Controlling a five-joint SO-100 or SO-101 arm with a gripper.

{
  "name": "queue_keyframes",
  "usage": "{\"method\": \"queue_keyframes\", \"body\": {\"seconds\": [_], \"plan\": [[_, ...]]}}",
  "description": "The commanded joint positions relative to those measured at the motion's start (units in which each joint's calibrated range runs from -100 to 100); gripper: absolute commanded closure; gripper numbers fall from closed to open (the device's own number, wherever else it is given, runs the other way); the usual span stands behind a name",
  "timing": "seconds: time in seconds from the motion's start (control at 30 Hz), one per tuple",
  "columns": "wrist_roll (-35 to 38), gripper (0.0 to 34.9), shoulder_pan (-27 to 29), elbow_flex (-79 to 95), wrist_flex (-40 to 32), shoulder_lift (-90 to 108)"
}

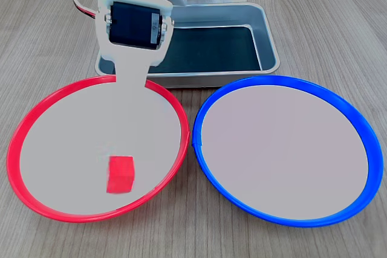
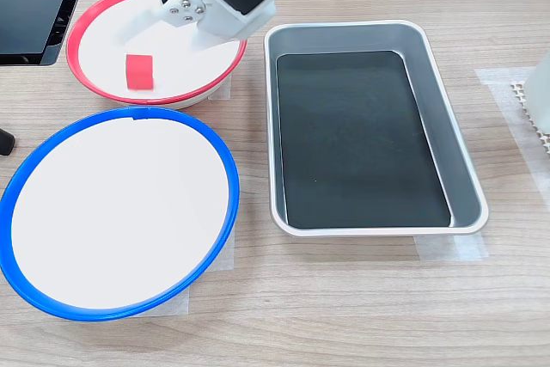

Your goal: Move a red block from tray to red dish

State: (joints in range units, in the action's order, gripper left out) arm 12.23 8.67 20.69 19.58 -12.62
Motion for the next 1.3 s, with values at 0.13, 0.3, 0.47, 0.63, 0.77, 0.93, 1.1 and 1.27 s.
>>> {"method": "queue_keyframes", "body": {"seconds": [0.13, 0.3, 0.47, 0.63, 0.77, 0.93, 1.1, 1.27], "plan": [[-3.22, 22.6, -0.34, 4.21, -5.83, 10.19], [-11.77, 34.7, -1.75, 22.6, -10.87, 32.62], [-14.55, 34.7, -5.61, 51.82, -6.25, 62.72], [-13.24, 34.7, -7.31, 75.76, 4.65, 93.09], [-13.28, 34.7, -6.65, 79.31, 14.64, 102.64], [-14.16, 34.8, -6.55, 79.31, 25.04, 109.46], [-14.6, 34.8, -6.46, 79.31, 27.76, 111.68], [-14.6, 34.6, -6.46, 79.31, 27.76, 111.68]]}}
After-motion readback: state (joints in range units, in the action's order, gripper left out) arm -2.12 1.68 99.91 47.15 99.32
